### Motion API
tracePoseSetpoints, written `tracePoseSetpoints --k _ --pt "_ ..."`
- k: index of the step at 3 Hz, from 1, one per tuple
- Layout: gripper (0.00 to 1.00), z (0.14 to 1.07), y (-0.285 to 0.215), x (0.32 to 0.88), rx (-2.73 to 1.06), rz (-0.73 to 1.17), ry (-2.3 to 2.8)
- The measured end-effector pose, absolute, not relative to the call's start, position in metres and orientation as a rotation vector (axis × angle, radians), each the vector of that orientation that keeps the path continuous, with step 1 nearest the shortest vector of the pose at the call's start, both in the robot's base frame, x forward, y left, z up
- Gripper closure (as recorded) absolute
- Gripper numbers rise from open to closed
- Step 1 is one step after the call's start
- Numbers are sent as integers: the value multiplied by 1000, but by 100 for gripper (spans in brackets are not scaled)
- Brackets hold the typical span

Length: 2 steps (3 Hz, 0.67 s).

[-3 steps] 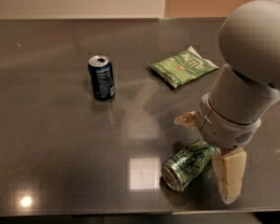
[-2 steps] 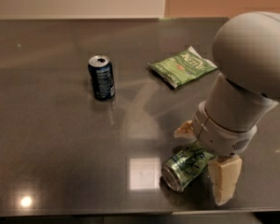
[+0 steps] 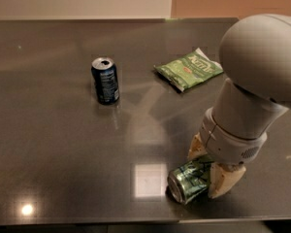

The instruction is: Pick green can

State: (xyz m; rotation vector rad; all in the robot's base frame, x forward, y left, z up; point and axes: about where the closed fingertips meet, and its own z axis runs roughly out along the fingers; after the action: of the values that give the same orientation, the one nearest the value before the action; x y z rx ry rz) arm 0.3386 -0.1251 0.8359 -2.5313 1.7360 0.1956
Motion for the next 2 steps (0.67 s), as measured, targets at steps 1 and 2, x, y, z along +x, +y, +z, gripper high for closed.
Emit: tracePoseSetpoints --k 1,2 --pt "77 845 -125 342 -2531 184 1728" --pt "99 862 -124 353 -2521 163 1723"
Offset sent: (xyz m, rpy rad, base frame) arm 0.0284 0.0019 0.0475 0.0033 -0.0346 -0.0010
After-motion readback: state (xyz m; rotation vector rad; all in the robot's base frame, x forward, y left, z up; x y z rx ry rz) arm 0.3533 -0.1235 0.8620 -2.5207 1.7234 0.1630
